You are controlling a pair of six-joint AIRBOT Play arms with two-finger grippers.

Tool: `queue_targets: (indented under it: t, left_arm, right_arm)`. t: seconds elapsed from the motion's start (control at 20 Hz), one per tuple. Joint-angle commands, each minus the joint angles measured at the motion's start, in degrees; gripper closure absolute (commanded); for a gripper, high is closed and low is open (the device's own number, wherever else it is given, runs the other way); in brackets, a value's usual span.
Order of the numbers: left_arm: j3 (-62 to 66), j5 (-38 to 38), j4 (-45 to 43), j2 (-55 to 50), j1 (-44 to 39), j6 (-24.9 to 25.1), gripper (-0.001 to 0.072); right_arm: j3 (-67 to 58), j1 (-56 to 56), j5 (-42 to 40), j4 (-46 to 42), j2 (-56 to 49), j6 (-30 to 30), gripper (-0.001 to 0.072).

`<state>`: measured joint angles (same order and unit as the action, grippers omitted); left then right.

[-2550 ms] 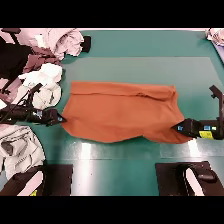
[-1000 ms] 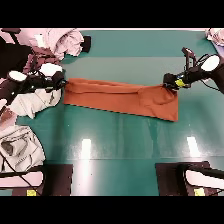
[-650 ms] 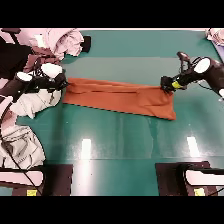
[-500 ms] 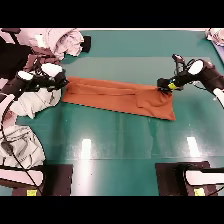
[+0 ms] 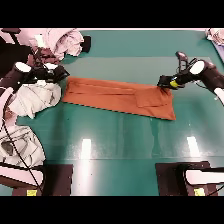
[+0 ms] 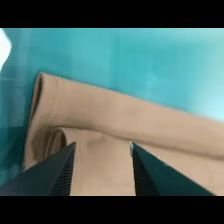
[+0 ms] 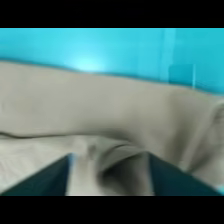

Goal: Fold the shirts.

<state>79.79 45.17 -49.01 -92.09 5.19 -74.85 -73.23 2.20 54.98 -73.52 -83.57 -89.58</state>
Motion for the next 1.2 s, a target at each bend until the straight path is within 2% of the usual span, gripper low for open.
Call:
queue_targets:
  t: [0.0, 0.15, 0.2, 0.35, 0.4, 0.6, 0.8, 0.9, 1.15]
  left_arm:
    - [6.08, 9.84, -10.10, 0.00, 0.02, -0.13, 0.0282]
    - [6.58, 16.94, -15.23, 1.40, -0.24, -0.13, 0.0282]
    - [6.58, 18.01, -16.70, 1.84, -0.92, -0.13, 0.0283]
    - [6.58, 17.77, -20.35, 3.30, -5.64, -0.92, 0.0284]
    - [6.58, 17.29, -20.98, 3.34, -7.54, -1.84, 0.0284]
    - [6.58, 12.50, -25.49, 3.17, -15.30, -5.49, 0.0284]
    - [6.58, 9.49, -26.67, 3.13, -19.23, -8.83, 0.0284]
    - [6.58, 9.22, -27.34, 2.80, -20.35, -10.40, 0.0284]
    - [6.62, 8.24, -27.30, 1.84, -22.91, -10.67, 0.0284]
  right_arm:
    - [-0.07, 4.92, 0.72, -0.15, 4.24, 1.81, 0.0042]
    - [-0.04, 11.06, 10.54, 1.55, 7.74, 5.44, 0.0004]
    - [0.37, 13.86, 14.38, 5.01, 7.39, 6.67, -0.0001]
    - [5.27, 26.60, 20.83, 25.92, 4.87, 13.90, -0.0005]
    - [7.28, 30.18, 22.01, 30.34, 4.11, 15.74, -0.0005]
    - [14.05, 38.51, 23.23, 39.71, -0.55, 24.68, -0.0008]
    - [14.64, 36.20, 23.34, 40.87, -7.10, 31.06, -0.0008]
    - [14.64, 32.74, 20.68, 40.83, -10.62, 32.74, -0.0008]
    - [14.64, 22.29, 12.92, 40.81, -15.34, 34.73, -0.0008]
